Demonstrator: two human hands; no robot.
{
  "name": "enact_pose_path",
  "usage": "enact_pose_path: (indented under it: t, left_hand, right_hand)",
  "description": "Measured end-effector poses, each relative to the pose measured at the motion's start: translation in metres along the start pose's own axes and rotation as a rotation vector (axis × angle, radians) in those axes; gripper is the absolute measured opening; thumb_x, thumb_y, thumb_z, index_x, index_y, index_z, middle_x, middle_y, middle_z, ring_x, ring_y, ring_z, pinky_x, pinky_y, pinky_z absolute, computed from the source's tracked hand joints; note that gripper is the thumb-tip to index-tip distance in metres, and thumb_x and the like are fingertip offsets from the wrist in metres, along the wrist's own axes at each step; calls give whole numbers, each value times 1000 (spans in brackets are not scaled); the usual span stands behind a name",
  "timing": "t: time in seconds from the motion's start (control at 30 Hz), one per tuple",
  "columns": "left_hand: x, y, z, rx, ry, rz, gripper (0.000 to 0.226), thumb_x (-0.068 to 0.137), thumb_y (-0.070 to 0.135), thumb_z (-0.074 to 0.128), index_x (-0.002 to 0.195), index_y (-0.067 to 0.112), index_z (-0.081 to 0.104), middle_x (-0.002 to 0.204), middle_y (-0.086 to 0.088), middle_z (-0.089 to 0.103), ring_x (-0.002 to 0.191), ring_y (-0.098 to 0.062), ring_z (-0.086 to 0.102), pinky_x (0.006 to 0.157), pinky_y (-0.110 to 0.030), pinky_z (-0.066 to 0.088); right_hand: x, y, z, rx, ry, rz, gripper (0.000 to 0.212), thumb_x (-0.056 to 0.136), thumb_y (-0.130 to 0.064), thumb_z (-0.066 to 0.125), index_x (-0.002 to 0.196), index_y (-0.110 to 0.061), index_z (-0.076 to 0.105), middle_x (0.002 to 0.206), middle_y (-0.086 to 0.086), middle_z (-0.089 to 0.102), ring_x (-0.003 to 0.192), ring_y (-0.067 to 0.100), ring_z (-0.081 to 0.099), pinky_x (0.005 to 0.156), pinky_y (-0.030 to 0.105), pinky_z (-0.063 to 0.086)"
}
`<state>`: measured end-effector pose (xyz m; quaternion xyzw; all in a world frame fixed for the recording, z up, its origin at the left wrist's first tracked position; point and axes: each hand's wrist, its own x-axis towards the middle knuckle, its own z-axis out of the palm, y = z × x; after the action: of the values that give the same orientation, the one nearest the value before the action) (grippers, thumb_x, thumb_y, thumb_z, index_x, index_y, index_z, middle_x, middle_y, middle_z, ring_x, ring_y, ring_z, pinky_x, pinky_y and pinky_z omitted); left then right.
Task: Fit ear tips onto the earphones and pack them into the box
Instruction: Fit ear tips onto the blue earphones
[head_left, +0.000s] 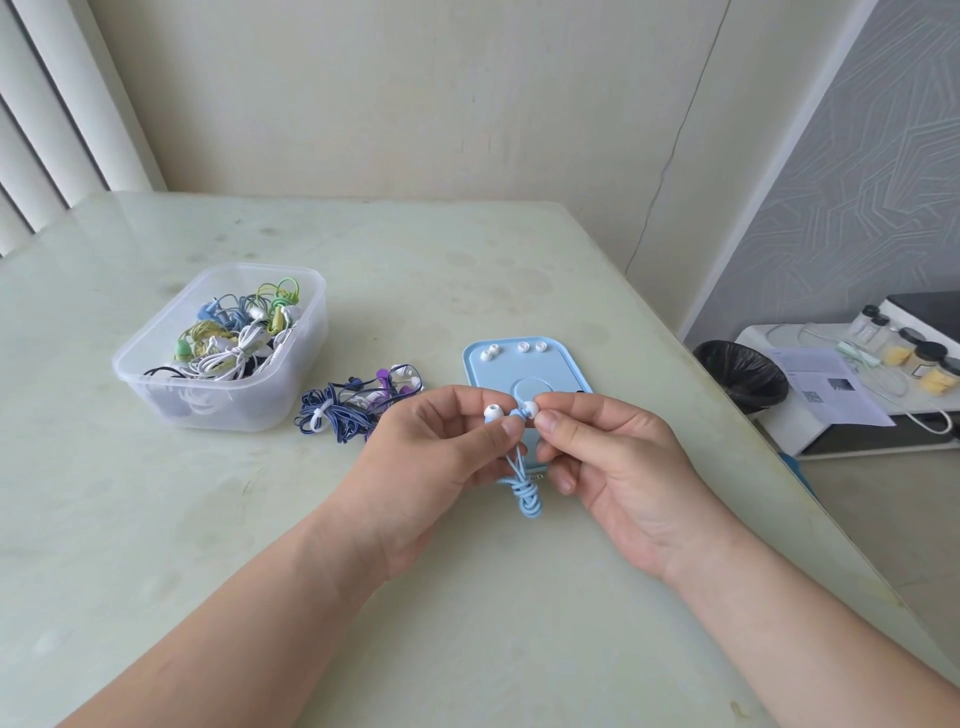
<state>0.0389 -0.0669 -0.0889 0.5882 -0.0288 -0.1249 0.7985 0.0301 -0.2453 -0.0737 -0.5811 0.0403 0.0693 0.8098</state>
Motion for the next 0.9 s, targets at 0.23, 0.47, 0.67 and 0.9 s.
enact_pose_path:
  t: [0.23,0.47,0.67,0.9]
  left_hand:
    - [1,0,-1,17,-3,0,17,93,7,72,107,-2,72,97,-22,73,87,-28,69,82,-38,57]
    - [1,-1,0,36,-1,13,23,92,9,76,109,-5,71,108,-36,70,91,-36,69,85,-42,58]
    - [1,-2,-1,38,-15,19,21,94,7,72,110,-7,70,109,-37,69,95,-39,70,87,-43,58]
    - [1,-1,0,-3,6,20,23,92,6,73,115,10,72,99,-18,72,91,-29,71,86,-39,58]
  right_hand:
    - [0,2,1,-33,4,-19,21,73,-4,76,94,-3,78,78,13,69,63,17,65,49,26,41]
    - [-1,3,0,-65,-10,-53,16,72,-7,77,86,-11,82,81,12,73,65,17,65,48,26,40]
    - [0,5,0,-75,5,-59,18,75,-6,76,92,-7,80,85,13,74,65,19,65,48,27,41]
    - [-2,5,-2,-95,-22,-93,19,92,3,64,101,-6,78,92,13,74,68,22,65,49,29,41]
